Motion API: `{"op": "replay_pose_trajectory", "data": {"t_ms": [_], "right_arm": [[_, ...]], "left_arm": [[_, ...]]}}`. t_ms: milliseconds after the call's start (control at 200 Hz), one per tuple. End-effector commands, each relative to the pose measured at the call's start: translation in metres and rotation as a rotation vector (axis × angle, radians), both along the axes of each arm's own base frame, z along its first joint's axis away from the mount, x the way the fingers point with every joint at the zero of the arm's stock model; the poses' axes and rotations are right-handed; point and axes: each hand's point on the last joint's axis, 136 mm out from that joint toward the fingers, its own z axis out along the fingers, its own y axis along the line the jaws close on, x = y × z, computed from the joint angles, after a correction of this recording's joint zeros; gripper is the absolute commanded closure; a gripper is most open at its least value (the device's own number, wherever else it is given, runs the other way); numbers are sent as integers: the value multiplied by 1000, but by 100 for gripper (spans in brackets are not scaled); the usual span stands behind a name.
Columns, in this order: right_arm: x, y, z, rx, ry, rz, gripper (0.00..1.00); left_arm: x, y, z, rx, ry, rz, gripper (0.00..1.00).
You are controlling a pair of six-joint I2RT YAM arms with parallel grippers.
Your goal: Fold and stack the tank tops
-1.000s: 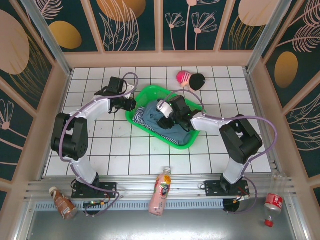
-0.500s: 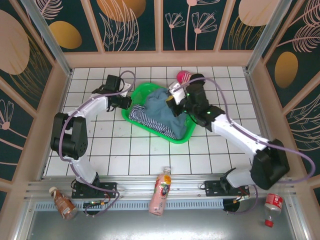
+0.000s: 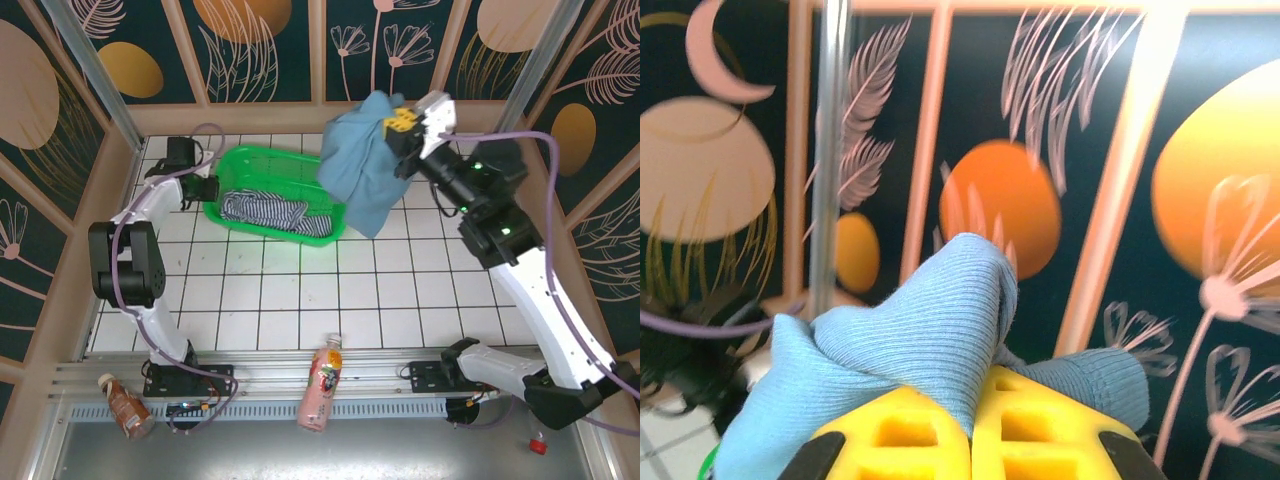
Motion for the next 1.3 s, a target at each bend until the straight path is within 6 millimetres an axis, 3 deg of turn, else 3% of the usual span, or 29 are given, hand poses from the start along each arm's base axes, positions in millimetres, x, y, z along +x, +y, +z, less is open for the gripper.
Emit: {"op": "replay_pose_trajectory", "data": {"t_ms": [0, 90, 180, 310, 500, 615, 725, 976, 1066, 1106, 1161, 1296], "right_arm": [[-23, -17, 45, 60, -84, -1, 100], [-24, -19, 42, 58, -56, 6, 100], [-16, -13, 12, 55, 31, 22, 100], [-6, -2, -42, 101, 179, 77, 100], [4, 23, -147, 124, 422, 163, 100], [7, 37, -200, 119, 522, 191, 100], [7, 53, -235, 114, 603, 237, 100], [8, 77, -280, 95, 714, 287, 100], [7, 80, -294, 91, 748, 290, 100], [7, 81, -299, 93, 760, 288, 100], [7, 82, -306, 96, 779, 287, 100], [6, 85, -318, 89, 809, 295, 100]], "left_arm": [[13, 58, 0, 115, 8, 139, 91], [24, 85, 3, 125, -6, 199, 90], [34, 105, 0, 135, 0, 237, 90], [51, 137, 5, 241, 4, 272, 90], [69, 190, 24, 334, -31, 372, 89], [75, 208, 20, 388, -36, 412, 87], [79, 219, 11, 436, -21, 435, 84], [92, 234, 6, 502, -36, 463, 83], [94, 244, 14, 565, -50, 493, 79], [92, 253, 22, 615, -53, 523, 75], [90, 261, 29, 670, -55, 548, 62], [89, 261, 43, 667, -87, 579, 54]]}}
